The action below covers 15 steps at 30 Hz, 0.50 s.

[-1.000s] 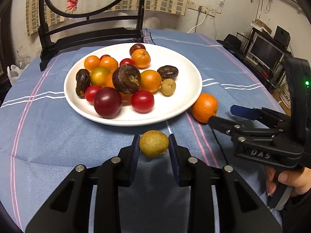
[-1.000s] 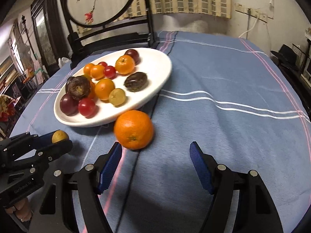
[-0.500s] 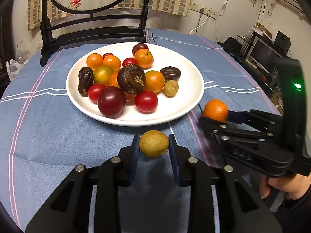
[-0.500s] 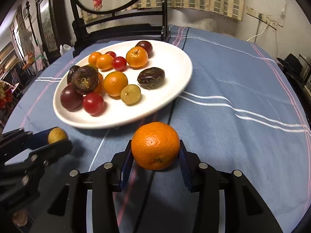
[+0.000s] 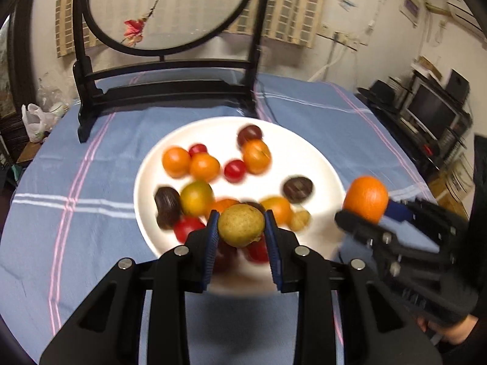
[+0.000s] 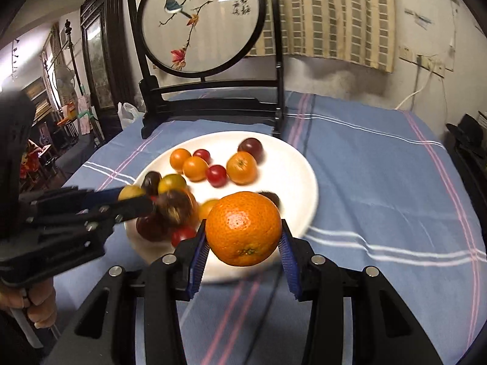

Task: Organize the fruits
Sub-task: 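Carry citrus and tangerine to plate with both tools and release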

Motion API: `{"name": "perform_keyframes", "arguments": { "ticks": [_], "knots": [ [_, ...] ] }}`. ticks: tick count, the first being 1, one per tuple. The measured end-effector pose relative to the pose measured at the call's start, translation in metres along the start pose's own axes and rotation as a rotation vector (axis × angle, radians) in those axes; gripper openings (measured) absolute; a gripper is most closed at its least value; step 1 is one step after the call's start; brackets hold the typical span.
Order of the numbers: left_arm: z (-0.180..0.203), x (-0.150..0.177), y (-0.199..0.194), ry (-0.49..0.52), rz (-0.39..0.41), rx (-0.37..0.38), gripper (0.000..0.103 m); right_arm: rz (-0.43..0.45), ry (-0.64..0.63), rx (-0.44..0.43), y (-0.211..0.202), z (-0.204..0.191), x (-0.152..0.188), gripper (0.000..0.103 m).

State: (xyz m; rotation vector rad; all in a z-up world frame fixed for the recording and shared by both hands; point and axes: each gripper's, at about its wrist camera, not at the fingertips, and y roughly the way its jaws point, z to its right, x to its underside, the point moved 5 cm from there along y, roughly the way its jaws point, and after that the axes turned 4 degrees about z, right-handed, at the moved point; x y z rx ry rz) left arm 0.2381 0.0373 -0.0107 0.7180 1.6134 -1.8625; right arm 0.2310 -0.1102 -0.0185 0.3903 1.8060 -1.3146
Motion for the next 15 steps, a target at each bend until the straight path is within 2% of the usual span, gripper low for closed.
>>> {"name": "perform_keyframes", "arguments": {
  "ticks": [7,8,9,10,11,12,15],
  "knots": [
    [-0.019,-0.027,0.043,-0.028,-0.033,-0.057,0.031,-0.047,-0.003,0.009,0.051,-0.01,-0.019,0.045],
    [-0.02,-0.028,0.046,-0.025,-0.034,-0.067,0.046,-0.059,0.001,0.013,0.056,-0.01,-0.019,0.046],
    [-0.02,-0.03,0.048,-0.029,-0.026,-0.076,0.07,-0.073,0.008,0.011,0.061,-0.009,-0.019,0.047],
    [-0.021,-0.032,0.046,-0.039,0.001,-0.094,0.08,-0.073,0.013,0.009,0.062,-0.008,-0.018,0.049],
    [-0.022,-0.033,0.043,-0.045,0.022,-0.109,0.088,-0.063,0.018,0.018,0.06,-0.006,-0.018,0.058],
    [-0.022,-0.033,0.041,-0.045,0.035,-0.116,0.088,-0.048,0.019,0.029,0.057,-0.005,-0.017,0.065],
    [-0.019,-0.028,0.036,-0.036,0.029,-0.118,0.088,-0.035,0.017,0.034,0.045,0.001,-0.013,0.068]
  ]
}}
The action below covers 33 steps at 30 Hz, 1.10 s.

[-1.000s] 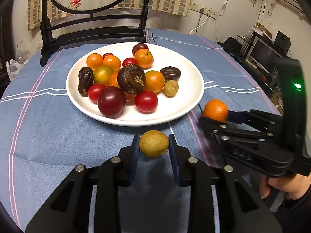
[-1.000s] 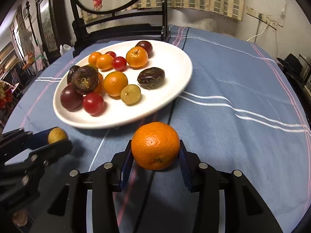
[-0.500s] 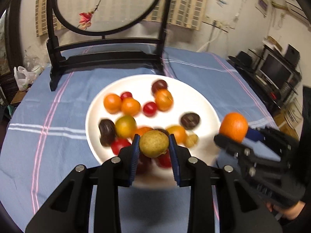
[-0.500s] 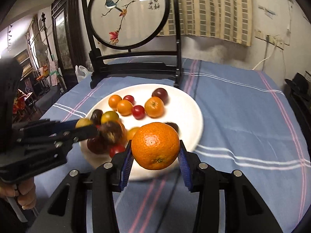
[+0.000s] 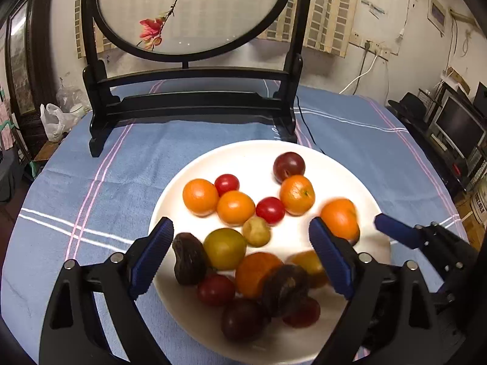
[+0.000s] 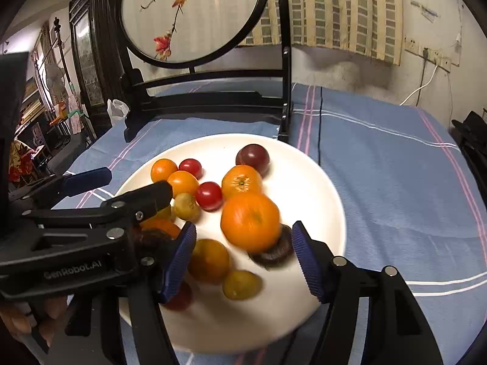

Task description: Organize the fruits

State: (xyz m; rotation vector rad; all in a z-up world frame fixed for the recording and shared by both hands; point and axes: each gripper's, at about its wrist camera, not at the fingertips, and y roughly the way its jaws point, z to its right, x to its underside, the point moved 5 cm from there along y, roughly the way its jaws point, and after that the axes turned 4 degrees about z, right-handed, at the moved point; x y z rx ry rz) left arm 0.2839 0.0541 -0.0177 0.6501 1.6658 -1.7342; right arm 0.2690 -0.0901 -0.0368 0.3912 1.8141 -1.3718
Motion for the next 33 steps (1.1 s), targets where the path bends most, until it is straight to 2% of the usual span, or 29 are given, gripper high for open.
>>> {"name": "perform_keyframes", "arguments": {
  "ticks": [1,2,3,8,14,20,27,33],
  "knots": [
    [0.0,0.001,-0.002,-0.002,-0.001,-0.003,0.088,-0.009,0.007,0.011,-0.005,0.004,0.004,0.072],
    [0.0,0.004,-0.004,-0.005,-0.002,-0.007,0.088,-0.015,0.011,0.023,-0.006,0.007,0.005,0.081],
    [-0.001,0.006,-0.006,-0.009,-0.002,-0.01,0.088,-0.019,0.013,0.038,-0.009,0.011,0.009,0.086],
    [0.002,0.024,-0.025,-0.011,-0.004,-0.012,0.089,-0.041,0.003,0.086,-0.03,0.027,0.032,0.087],
    [0.011,0.054,-0.054,0.008,0.0,-0.012,0.092,-0.065,0.016,0.107,-0.052,0.038,0.059,0.087],
    [0.018,0.079,-0.078,0.028,0.002,-0.021,0.095,-0.052,0.035,0.101,-0.075,0.041,0.083,0.087],
    [0.019,0.103,-0.092,0.014,-0.014,-0.034,0.095,-0.034,0.051,0.105,-0.086,0.046,0.102,0.09],
    [0.015,0.111,-0.091,-0.003,-0.028,-0.048,0.095,-0.025,0.058,0.118,-0.089,0.053,0.107,0.09]
  ]
}}
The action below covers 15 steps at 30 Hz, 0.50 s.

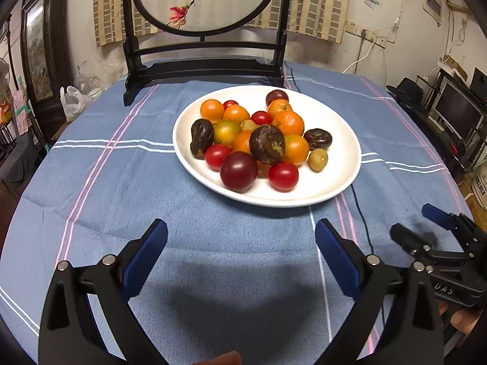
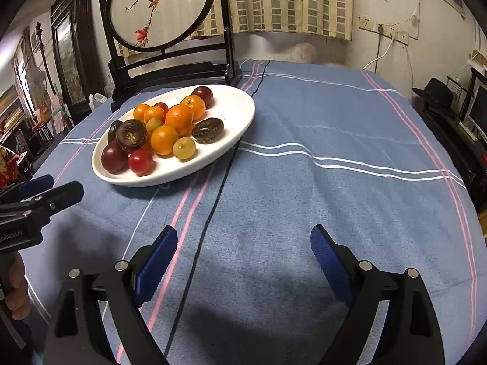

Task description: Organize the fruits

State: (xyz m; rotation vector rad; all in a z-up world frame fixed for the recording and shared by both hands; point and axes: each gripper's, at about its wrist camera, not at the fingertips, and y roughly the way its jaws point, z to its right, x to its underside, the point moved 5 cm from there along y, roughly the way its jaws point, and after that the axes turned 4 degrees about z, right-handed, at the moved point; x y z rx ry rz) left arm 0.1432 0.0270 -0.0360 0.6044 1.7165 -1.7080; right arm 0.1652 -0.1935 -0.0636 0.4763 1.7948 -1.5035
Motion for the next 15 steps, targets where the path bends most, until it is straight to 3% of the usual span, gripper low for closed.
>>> {"name": "perform_keyframes", "arguments": {
  "ticks": [15],
  "knots": [
    [-0.005,0.013,0.009,0.016,-0.018,-0.007,0.095,-0.079,-0.018,0.042,0.014,0.004,0.019,0.09]
  ]
}}
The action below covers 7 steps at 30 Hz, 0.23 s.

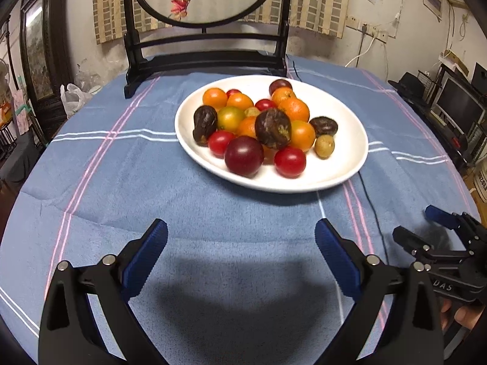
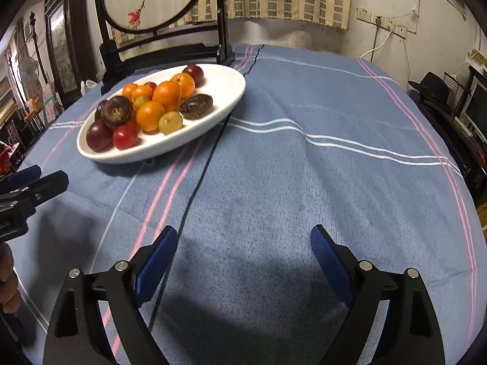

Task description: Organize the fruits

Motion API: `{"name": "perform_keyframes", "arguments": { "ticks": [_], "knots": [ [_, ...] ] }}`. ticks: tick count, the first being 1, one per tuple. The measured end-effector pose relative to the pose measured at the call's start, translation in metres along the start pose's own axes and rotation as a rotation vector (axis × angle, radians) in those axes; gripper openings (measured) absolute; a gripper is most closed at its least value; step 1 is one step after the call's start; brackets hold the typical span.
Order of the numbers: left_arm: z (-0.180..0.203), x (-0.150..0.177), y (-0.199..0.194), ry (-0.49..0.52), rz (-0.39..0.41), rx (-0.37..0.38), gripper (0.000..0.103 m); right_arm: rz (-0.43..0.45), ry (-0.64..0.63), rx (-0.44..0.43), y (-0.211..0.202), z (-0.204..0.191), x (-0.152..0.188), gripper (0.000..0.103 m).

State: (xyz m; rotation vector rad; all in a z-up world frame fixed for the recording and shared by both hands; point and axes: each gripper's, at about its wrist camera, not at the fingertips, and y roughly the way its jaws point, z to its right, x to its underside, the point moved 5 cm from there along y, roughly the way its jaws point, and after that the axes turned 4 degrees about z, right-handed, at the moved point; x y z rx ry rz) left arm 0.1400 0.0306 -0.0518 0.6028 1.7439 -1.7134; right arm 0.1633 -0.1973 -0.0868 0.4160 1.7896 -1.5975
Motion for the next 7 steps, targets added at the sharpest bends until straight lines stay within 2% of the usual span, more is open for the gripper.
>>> {"name": "perform_keyframes", "arguments": {
  "ticks": [3,7],
  "knots": [
    [-0.003,0.009,0.009,0.025,-0.038,-0.031,0.095,-0.011,-0.003,0.013,0.002,0.002,0.003,0.09],
    [-0.012,0.018,0.025,0.007,-0.09,-0.055,0.095,-0.031,0.0,0.033,0.005,0.005,0.007,0.09]
  ]
}}
